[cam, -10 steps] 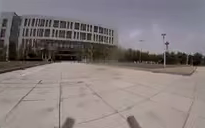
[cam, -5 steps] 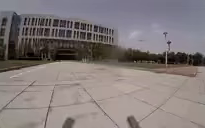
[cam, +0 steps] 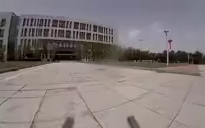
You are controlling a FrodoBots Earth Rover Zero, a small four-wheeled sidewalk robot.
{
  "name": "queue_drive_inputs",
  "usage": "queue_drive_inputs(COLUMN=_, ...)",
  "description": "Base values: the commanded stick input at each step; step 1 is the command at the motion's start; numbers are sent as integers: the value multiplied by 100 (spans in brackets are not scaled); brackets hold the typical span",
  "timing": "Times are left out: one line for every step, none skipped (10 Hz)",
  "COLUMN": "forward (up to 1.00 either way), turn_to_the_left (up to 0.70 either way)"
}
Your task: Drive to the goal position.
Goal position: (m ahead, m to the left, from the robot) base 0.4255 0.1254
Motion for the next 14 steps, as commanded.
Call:
queue_drive_inputs(forward=0, turn_to_the_left=0)
queue_drive_inputs(forward=0, turn_to_the_left=0)
queue_drive_inputs(forward=0, turn_to_the_left=0)
queue_drive_inputs(forward=0, turn_to_the_left=0)
queue_drive_inputs(forward=0, turn_to_the_left=0)
queue_drive_inputs(forward=0, turn_to_the_left=0)
queue_drive_inputs(forward=10, turn_to_the_left=1)
queue_drive_inputs(forward=53, turn_to_the_left=1)
queue_drive_inputs(forward=70, turn_to_the_left=1)
queue_drive_inputs(forward=70, turn_to_the_left=1)
queue_drive_inputs(forward=70, turn_to_the_left=1)
queue_drive_inputs(forward=70, turn_to_the_left=8)
queue_drive_inputs(forward=70, turn_to_the_left=33)
queue_drive_inputs(forward=70, turn_to_the_left=36)
